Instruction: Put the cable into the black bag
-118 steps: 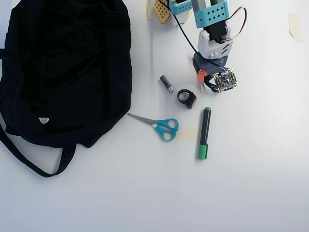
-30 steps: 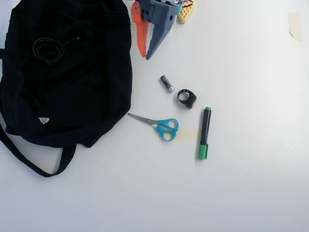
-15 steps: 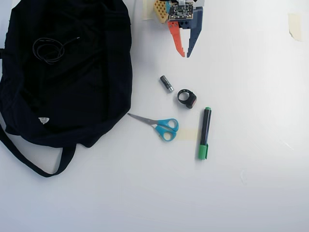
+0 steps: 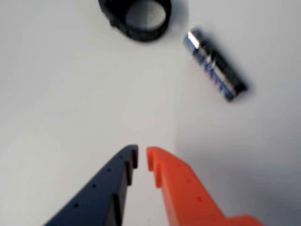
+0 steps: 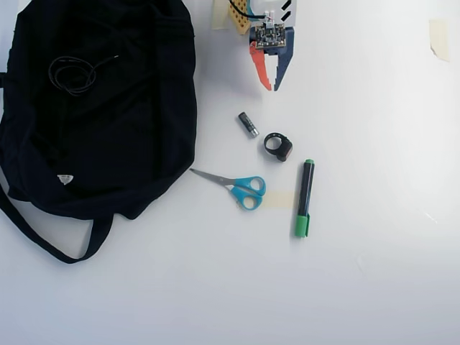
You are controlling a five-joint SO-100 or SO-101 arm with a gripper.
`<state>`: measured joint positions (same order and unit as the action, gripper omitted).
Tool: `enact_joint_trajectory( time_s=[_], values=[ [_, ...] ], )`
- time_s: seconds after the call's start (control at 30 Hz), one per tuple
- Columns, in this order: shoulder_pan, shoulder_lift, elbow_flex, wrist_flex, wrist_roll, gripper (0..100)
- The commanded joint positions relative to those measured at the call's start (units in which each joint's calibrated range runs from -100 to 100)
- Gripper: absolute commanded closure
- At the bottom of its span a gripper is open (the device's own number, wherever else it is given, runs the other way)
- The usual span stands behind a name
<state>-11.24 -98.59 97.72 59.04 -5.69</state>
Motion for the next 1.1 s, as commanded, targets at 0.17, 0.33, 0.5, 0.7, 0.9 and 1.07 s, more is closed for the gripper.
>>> enact_joint_trajectory(
  time_s=[0.17,0.33,0.5,0.7,0.9,1.07],
  values=[
    [0.02,-0.91,1.56,11.85,0.13,98],
    [0.02,-0.91,1.56,11.68,0.18,98],
    [0.02,-0.83,1.56,11.68,0.18,98],
    [0.02,-0.83,1.56,11.68,0.18,98],
    [0.02,-0.83,1.56,11.68,0.18,98],
    [0.02,-0.83,1.56,11.68,0.18,98]
  ],
)
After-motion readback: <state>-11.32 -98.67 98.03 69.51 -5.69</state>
